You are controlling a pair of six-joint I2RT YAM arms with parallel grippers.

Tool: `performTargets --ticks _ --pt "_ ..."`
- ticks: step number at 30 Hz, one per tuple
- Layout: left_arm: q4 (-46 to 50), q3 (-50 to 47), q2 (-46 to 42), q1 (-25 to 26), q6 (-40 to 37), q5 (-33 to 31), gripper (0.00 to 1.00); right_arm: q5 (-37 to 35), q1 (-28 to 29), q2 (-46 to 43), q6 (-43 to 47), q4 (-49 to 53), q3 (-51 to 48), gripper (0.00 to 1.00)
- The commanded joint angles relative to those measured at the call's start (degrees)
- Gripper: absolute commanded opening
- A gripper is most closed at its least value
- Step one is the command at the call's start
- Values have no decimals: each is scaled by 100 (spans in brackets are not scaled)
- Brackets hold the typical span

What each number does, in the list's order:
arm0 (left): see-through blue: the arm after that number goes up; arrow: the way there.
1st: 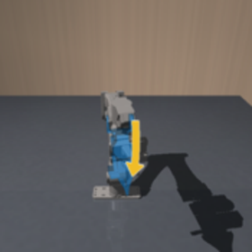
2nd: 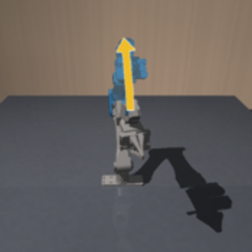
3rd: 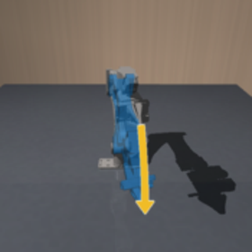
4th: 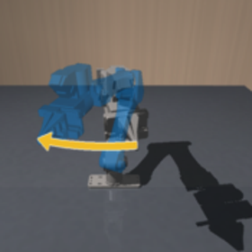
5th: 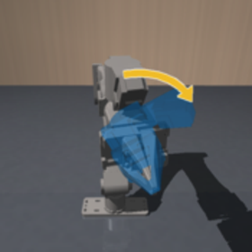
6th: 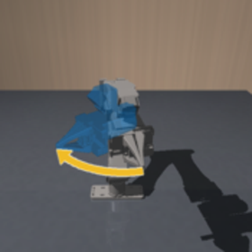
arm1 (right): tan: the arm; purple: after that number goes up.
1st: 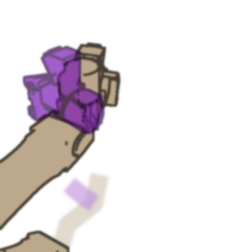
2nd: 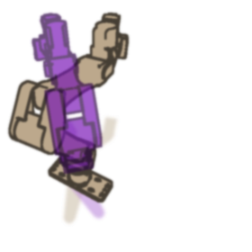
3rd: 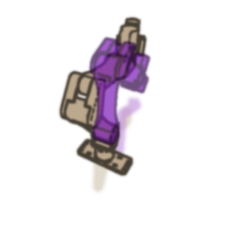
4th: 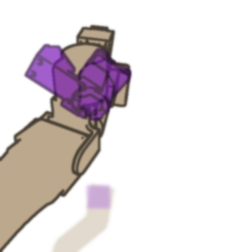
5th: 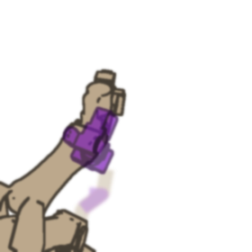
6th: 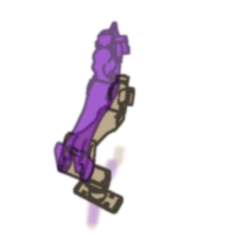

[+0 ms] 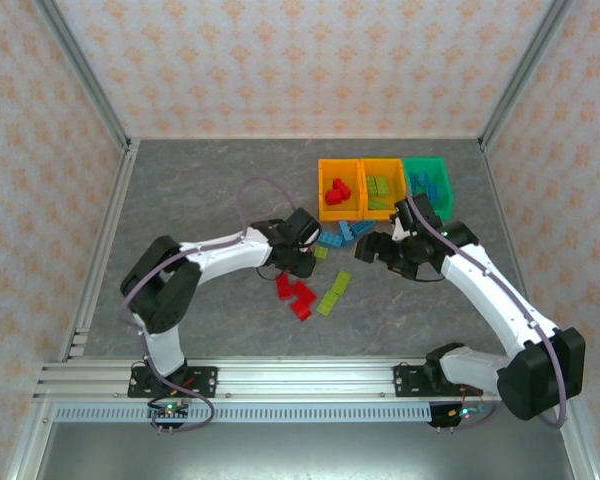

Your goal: Sort the legos into containers by color

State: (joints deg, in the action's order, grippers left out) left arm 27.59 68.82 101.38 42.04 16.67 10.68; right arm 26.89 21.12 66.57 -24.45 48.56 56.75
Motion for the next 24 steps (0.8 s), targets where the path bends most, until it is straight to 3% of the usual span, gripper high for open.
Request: performTargets --ticks 1,6,10,13,17,21,24 --pt "-26 538 -451 59 149 -304 24 -506 25 -395 -222 -50 -23 86" --pt "99 2222 678 28 104 -1471 24 -1061 23 -639 -519 -127 -2 87" --pt "360 3851 1987 -203 -27 -1983 25 -1105 23 -730 -611 -180 33 87" --pt "645 5012 2754 -408 -67 -1874 32 -1153 24 -768 -628 -159 46 87" --pt "846 5892 3223 -486 -313 -1616 54 -1154 23 -785 -671 -178 -34 87" --pt "850 5869 2917 -486 -410 -1328 61 -1212 27 -785 -875 -274 -214 86" --pt "669 5220 2099 -448 -255 -926 61 -1568 37 -812 -1302 -311 -421 85"
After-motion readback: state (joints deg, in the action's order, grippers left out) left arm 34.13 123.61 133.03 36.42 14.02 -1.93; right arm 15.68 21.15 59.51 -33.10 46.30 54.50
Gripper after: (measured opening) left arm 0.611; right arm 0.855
